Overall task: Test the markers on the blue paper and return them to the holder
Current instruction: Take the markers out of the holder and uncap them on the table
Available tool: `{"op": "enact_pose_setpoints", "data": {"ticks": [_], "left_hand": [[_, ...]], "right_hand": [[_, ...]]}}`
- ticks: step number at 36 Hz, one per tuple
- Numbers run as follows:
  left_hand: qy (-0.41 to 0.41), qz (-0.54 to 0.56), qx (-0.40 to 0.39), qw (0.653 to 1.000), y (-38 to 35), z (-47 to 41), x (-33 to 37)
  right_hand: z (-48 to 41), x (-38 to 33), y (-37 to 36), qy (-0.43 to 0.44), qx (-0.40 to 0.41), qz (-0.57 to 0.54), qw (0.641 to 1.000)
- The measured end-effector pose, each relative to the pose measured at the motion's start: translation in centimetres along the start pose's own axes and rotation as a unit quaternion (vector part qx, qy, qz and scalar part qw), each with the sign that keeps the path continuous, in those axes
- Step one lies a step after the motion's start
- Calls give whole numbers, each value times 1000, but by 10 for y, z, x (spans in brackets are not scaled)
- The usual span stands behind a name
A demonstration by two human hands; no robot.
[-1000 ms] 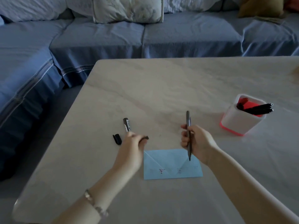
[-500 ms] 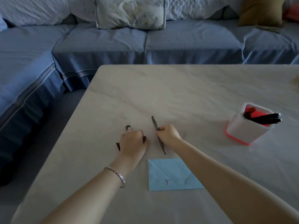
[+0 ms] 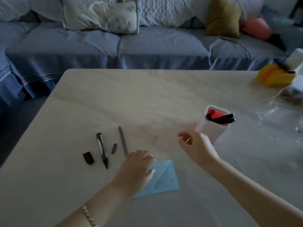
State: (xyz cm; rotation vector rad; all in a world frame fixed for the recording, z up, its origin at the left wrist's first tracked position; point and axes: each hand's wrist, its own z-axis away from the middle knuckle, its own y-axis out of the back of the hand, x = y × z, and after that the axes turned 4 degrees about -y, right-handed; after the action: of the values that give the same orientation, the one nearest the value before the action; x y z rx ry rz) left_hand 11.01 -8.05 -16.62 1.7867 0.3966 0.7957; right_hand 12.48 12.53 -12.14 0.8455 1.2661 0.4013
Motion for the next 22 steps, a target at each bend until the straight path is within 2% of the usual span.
{"op": "enact_pose_setpoints", "data": {"ticks": [2,4,7,10,14,19,22], "left_hand": [[-37,-1,-53,998,-8,-6,10],[-30,-13,-107,994,-14,-11,18],[-10,-29,-126,992,-13,-15,25],[4,-29,-129,991,-11,-16,27],[6,-3,-191,982,-11,-12,28],[21,0,-204,979,-14,-12,27],[28,-2,-202,979,-14,-13,26]], "right_hand": [[0,8,30,14,80,8,997],[-2,14,58,30,165,14,986],[-11,21,89,13,229,62,971],[-25,26,101,-42,186,103,976],[-44,23,91,-62,128,116,983],[-56,17,80,-58,107,131,984],[-53,13,84,-51,128,138,981]]}}
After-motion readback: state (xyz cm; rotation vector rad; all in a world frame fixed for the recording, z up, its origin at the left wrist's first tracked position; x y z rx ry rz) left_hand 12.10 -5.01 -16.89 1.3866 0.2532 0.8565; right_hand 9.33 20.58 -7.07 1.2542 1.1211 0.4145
